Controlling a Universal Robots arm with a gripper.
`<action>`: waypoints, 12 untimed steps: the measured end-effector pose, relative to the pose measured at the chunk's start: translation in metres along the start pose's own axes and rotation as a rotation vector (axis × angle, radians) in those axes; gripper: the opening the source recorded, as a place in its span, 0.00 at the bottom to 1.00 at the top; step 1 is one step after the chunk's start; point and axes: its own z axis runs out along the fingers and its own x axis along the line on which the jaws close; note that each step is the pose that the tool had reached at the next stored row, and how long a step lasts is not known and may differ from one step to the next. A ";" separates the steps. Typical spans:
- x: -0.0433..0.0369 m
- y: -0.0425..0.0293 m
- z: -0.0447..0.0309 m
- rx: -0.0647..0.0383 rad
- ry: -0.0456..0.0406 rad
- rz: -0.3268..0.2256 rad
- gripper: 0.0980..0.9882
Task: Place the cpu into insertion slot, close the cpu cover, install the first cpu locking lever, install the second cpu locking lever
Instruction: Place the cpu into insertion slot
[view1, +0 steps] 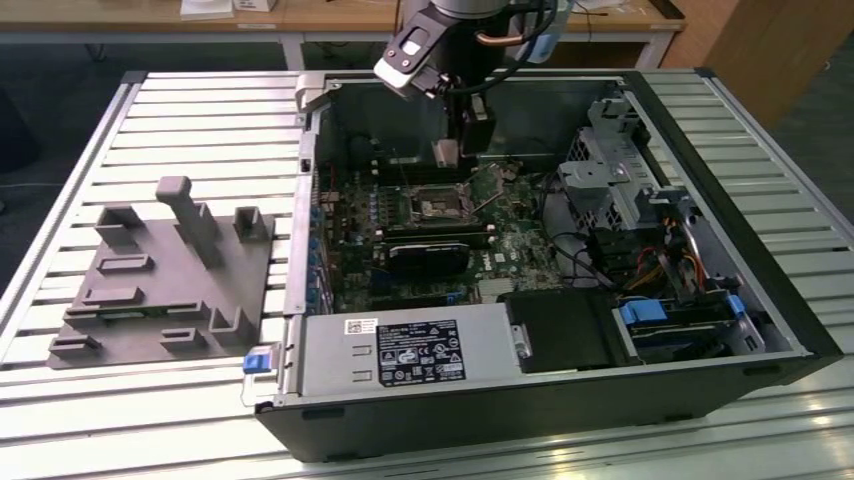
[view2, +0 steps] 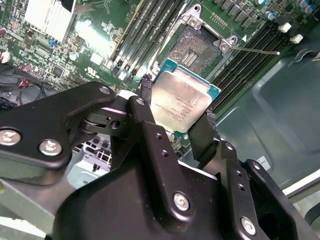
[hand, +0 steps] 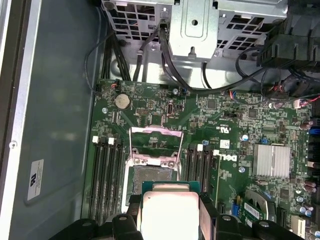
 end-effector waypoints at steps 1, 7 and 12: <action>0.0000 0.0000 0.0007 0.000 0.0000 0.000 0.50; 0.0002 -0.0003 0.0052 0.000 0.0001 0.000 0.50; 0.0002 -0.0005 0.0074 0.000 0.0000 0.000 0.50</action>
